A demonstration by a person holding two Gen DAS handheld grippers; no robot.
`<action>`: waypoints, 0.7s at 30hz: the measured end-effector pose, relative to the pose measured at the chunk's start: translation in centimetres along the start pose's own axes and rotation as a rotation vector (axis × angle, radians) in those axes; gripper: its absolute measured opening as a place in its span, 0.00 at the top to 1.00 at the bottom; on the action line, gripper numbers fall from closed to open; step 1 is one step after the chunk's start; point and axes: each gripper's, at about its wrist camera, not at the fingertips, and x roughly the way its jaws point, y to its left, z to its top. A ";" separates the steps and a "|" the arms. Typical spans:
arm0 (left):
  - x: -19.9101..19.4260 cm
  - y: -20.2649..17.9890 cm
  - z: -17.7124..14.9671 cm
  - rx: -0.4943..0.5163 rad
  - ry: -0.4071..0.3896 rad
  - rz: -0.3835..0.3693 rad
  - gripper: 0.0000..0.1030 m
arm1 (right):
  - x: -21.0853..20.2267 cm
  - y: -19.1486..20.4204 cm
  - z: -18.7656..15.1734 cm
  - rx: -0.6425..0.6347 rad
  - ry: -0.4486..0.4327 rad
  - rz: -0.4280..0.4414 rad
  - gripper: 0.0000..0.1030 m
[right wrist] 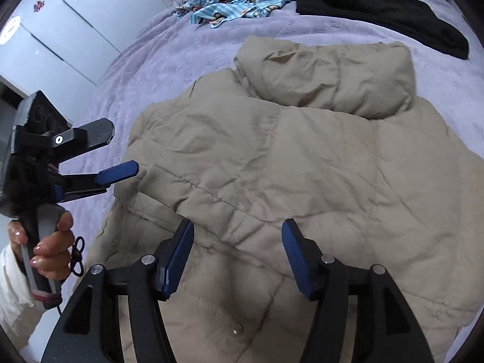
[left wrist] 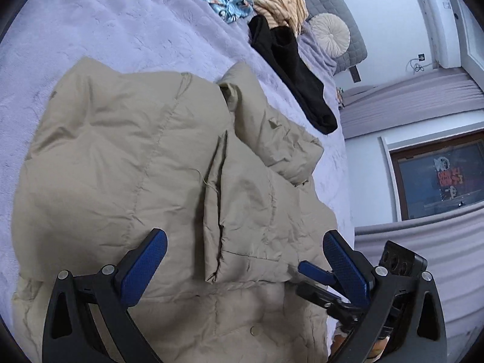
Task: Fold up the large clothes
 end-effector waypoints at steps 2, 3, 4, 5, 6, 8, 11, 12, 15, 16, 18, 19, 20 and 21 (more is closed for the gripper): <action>1.8 -0.6 -0.1 0.009 0.042 0.007 0.00 | -2.2 -2.3 -1.7 0.068 -0.022 0.013 0.38; 3.0 -1.1 -0.1 0.025 0.066 0.009 0.00 | -3.1 -3.6 -2.7 0.105 -0.024 0.017 0.38; 3.8 -1.5 -0.3 0.039 0.079 0.024 0.00 | -3.9 -4.8 -3.7 0.138 -0.020 0.021 0.38; 4.7 -1.9 -0.4 0.056 0.088 0.046 0.00 | -4.5 -5.9 -4.7 0.159 -0.015 0.027 0.38; 5.7 -2.4 -0.5 0.071 0.099 0.070 0.03 | -4.9 -6.8 -5.8 0.171 -0.007 0.026 0.42; 7.3 -3.5 -0.4 0.097 0.134 0.109 0.55 | -4.8 -8.4 -7.4 0.185 0.038 -0.019 0.48; 7.8 -5.2 -0.5 0.139 0.144 0.170 0.90 | -4.3 -10.2 -8.7 0.190 0.060 -0.084 0.51; 7.1 -5.6 -0.8 0.170 0.117 0.171 0.90 | -4.3 -10.7 -8.7 0.189 0.054 -0.098 0.52; 4.1 -6.7 -0.9 0.234 0.039 0.188 0.90 | -5.3 -12.0 -8.3 0.170 0.004 -0.200 0.52; 3.5 -6.3 -0.9 0.231 0.030 0.202 0.90 | -6.0 -12.7 -8.2 0.166 -0.016 -0.246 0.52; 3.3 -4.9 -0.7 0.220 0.044 0.241 0.90 | -7.5 -14.4 -8.2 0.175 -0.067 -0.330 0.55; 3.6 -3.9 -0.7 0.215 0.060 0.269 0.89 | -7.9 -15.3 -8.2 0.193 -0.089 -0.343 0.66; 4.1 -3.0 -0.9 0.213 0.081 0.290 0.89 | -8.1 -16.5 -8.3 0.226 -0.101 -0.323 0.71; 4.9 -2.3 -1.1 0.222 0.098 0.325 0.88 | -7.9 -17.5 -8.6 0.265 -0.097 -0.304 0.80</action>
